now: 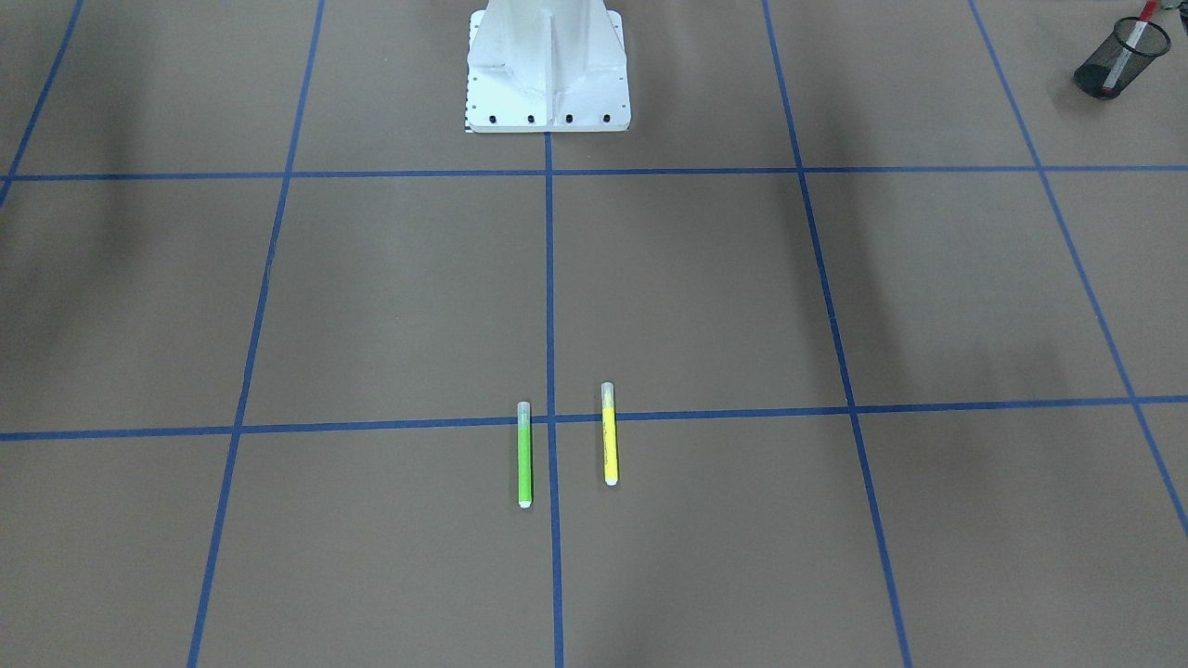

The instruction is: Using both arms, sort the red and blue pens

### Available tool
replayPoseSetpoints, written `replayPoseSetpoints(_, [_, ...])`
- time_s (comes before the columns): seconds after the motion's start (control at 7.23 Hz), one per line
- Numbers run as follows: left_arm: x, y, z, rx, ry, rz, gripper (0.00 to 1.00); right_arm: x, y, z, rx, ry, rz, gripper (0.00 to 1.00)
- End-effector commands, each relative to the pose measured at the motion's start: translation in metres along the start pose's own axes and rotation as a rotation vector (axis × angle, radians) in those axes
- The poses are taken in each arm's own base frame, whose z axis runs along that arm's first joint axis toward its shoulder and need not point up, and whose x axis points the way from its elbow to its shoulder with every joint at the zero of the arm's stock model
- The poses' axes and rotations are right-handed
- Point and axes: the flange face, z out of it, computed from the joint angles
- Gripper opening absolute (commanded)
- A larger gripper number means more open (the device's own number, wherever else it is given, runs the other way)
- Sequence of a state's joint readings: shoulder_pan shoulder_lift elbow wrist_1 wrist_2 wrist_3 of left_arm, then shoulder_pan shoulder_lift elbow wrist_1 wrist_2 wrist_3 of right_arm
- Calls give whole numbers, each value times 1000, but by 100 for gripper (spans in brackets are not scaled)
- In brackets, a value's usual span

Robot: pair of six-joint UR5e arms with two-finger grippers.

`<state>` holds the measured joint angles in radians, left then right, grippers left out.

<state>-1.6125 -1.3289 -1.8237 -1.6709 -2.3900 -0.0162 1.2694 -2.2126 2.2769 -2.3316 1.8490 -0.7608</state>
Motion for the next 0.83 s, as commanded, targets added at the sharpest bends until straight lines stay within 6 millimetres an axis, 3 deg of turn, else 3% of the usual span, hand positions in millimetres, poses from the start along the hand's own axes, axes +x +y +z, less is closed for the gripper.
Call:
replayPoseSetpoints(0.0, [0, 1, 0, 7, 0, 8, 100, -1, 32, 49, -150, -40, 31, 0])
replayPoseSetpoints(0.28, [1, 2, 0, 20, 0, 23, 100, 10, 34, 81, -185, -74, 47, 0])
replayPoseSetpoints(0.55, [0, 6, 1, 31, 1, 36, 100, 34, 22, 130, -138, -96, 50, 0])
replayPoseSetpoints(0.69, [1, 9, 1, 33, 1, 41, 100, 31, 19, 132, -110, -128, 56, 0])
